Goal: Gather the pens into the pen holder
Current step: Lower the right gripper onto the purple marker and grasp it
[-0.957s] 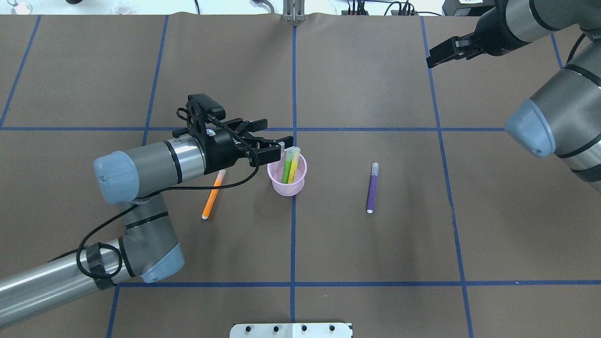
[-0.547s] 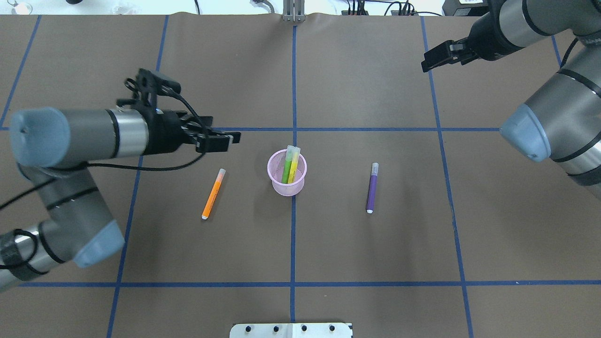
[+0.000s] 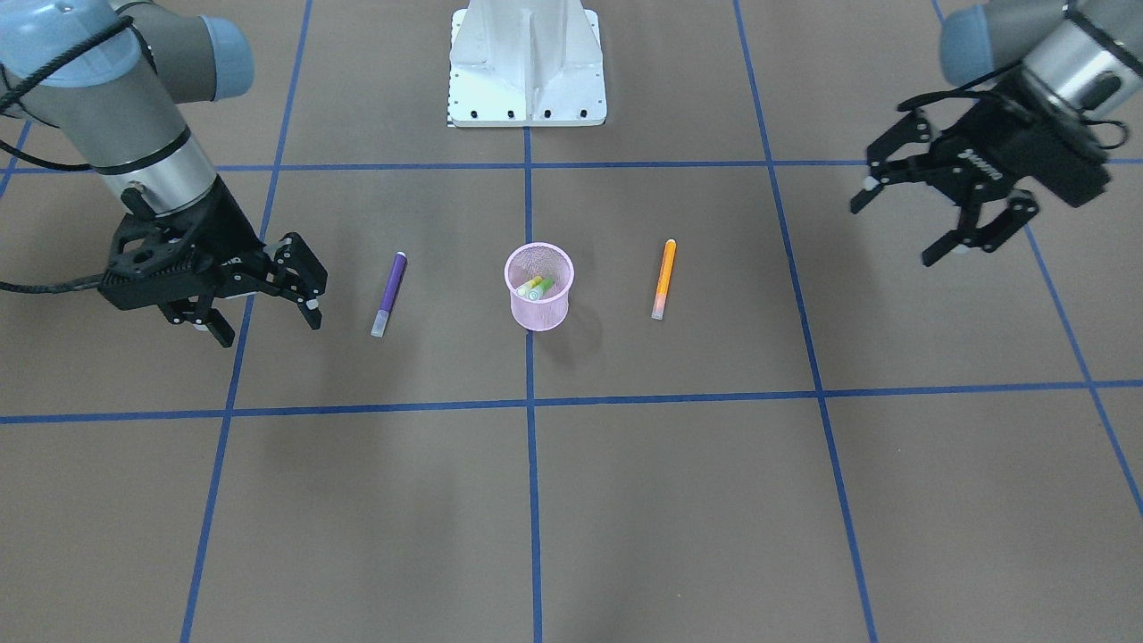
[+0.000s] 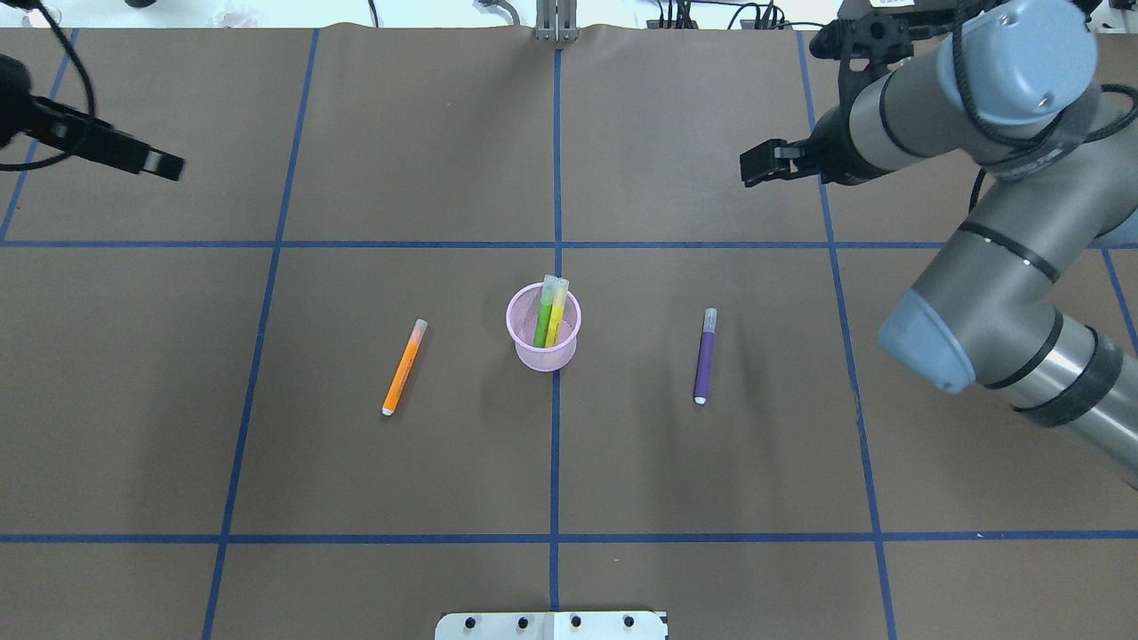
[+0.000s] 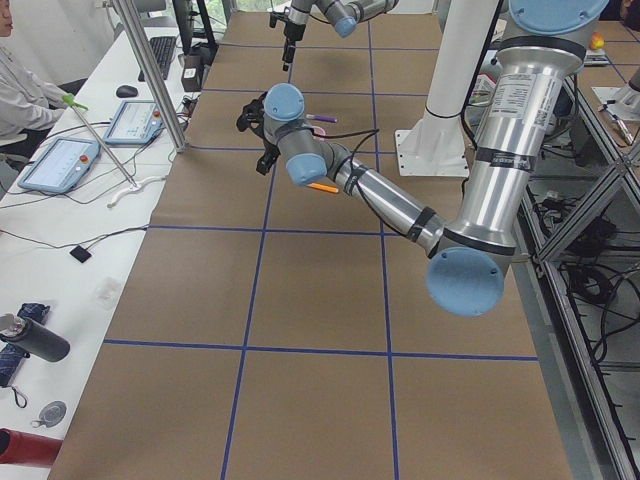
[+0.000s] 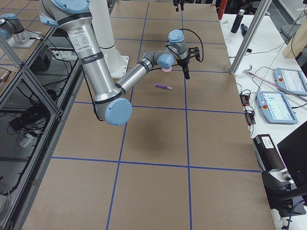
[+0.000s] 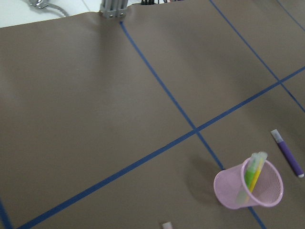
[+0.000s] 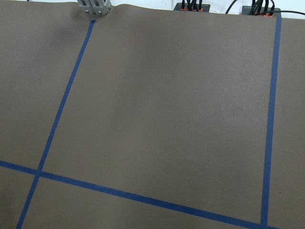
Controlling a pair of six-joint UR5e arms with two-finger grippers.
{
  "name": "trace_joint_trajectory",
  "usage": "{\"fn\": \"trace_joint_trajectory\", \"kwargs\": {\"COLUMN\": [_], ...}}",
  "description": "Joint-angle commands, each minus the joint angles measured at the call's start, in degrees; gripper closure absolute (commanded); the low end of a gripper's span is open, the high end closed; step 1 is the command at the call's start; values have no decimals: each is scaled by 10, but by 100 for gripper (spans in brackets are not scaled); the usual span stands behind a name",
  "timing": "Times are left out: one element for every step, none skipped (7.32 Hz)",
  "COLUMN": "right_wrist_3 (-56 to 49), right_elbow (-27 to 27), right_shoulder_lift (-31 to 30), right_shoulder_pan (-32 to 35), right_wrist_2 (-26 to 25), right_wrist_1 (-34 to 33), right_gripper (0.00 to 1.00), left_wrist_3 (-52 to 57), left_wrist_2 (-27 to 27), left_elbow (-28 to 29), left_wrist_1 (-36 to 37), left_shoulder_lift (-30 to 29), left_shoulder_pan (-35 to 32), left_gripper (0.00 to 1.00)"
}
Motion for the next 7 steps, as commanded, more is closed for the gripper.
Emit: {"fn": "trace_joint_trajectory", "kwargs": {"right_wrist_3": [101,137,171,191,192,191,191], "right_elbow": [33,29,21,-6,-36,-62,-75], "right_shoulder_lift": [4,1,-1,-1,-2,-5,-4], "right_shoulder_pan": [-81,-127,-163,-185,-203,-207,-209], "right_wrist_2": [-84,-133,-164,-183,-204,-206,-207], "right_wrist_1": [-95,-92,-70,-42,-21,14,24], "right_gripper": [0,0,1,1,5,14,18], "left_wrist_3": [118,141,142,142,142,142,143], "left_wrist_2": [-19,-19,-19,-18,-15,-14,-14], "left_elbow": [4,2,-2,-8,-11,-11,-14], "left_wrist_1": [33,33,33,32,31,29,28], "left_shoulder_lift": [78,90,90,90,91,91,91], "left_shoulder_pan": [-86,-106,-108,-109,-109,-109,-109], "left_gripper": [0,0,0,0,0,0,0]}}
